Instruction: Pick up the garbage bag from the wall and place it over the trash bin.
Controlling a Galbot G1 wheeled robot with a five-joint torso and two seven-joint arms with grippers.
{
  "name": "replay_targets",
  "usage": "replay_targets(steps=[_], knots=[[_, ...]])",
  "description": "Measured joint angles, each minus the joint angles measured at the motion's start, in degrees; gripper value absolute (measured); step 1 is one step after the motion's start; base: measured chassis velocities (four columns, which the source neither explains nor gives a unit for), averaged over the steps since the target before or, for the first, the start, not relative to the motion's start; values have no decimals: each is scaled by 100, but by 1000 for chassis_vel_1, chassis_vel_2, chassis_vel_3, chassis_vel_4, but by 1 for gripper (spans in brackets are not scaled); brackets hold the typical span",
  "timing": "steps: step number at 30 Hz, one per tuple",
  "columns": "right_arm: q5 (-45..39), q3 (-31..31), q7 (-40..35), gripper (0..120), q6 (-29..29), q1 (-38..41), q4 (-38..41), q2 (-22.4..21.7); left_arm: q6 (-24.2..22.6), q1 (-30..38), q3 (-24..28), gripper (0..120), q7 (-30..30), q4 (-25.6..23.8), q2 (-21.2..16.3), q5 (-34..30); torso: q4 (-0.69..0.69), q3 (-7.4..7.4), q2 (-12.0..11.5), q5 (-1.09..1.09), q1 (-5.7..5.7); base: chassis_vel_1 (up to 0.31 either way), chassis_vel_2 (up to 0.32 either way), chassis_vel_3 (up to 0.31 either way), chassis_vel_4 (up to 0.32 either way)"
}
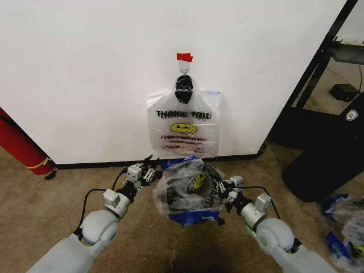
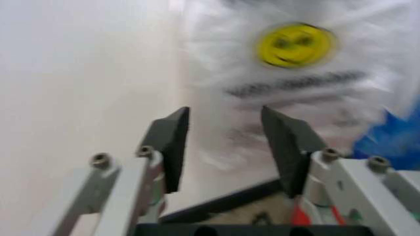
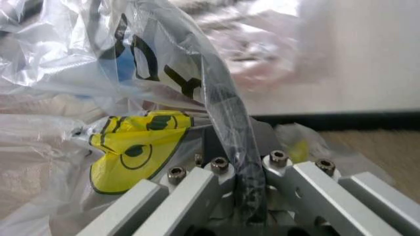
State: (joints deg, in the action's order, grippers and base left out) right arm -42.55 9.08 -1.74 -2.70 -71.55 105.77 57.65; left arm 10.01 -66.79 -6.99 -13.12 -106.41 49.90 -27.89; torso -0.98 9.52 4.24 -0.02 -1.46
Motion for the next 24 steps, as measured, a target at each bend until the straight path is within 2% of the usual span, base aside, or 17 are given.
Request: replay_targets(steps=[3, 5, 6, 7, 9, 11, 12, 13, 16, 20, 21, 24], knots=[[-139, -57, -547, 0, 3, -18, 35, 109, -10, -212, -100, 63, -206, -510, -59, -220, 0, 0, 0, 2, 0, 0, 0, 0, 0], [-247, -77, -858, 0, 29, -24, 71, 172, 156, -426, -146, 70, 115, -845, -105, -348, -1, 0, 0, 2, 0, 0, 0, 0, 0], [-247, -77, -858, 0, 29, -24, 71, 172, 156, -426, -146, 70, 115, -845, -105, -348, -1, 0, 0, 2, 0, 0, 0, 0, 0], [-288, -79, -984, 0, 50, -23, 85, 197, 323, -589, -160, 75, 496, -1035, -127, -344, 0, 0, 0, 2, 0, 0, 0, 0, 0], [-293, -79, -1055, 0, 75, -15, 86, 208, 523, -771, -158, 83, 890, -1176, -136, -175, 0, -1, 1, 2, 0, 0, 0, 0, 0], [-255, -72, -1082, 0, 104, 1, 83, 203, 758, -952, -120, 91, 1297, -1211, -135, 248, 0, 0, 0, 2, 0, 0, 0, 0, 0], [-215, -56, -1091, 0, 119, 13, 84, 187, 952, -1061, -91, 95, 1599, -1170, -133, 650, 0, -1, 0, 2, 0, 0, 0, 0, 0], [-215, -56, -1091, 0, 119, 13, 84, 187, 952, -1061, -91, 95, 1599, -1170, -133, 650, 0, -1, 0, 2, 0, 0, 0, 0, 0], [-126, -10, -1103, 0, 136, 25, 157, 138, 1407, -1255, -19, 100, 2208, -926, -132, 1708, 0, -1, 0, 2, 0, 0, 0, 0, 0], [-9, 21, -1109, 0, 157, 18, 241, 121, 1597, -1349, -21, 100, 2440, -849, -111, 2698, 0, -1, 0, 2, 0, 0, 0, 0, 0], [-9, 21, -1109, 0, 157, 18, 241, 121, 1597, -1349, -21, 100, 2440, -849, -111, 2698, 0, -1, 0, 2, 0, 0, 0, 0, 0], [2, 20, -1114, 0, 158, 7, 290, 140, 1563, -1295, 6, 100, 2477, -833, -81, 3215, 0, -1, 1, 2, 0, 0, 0, 0, 0]])
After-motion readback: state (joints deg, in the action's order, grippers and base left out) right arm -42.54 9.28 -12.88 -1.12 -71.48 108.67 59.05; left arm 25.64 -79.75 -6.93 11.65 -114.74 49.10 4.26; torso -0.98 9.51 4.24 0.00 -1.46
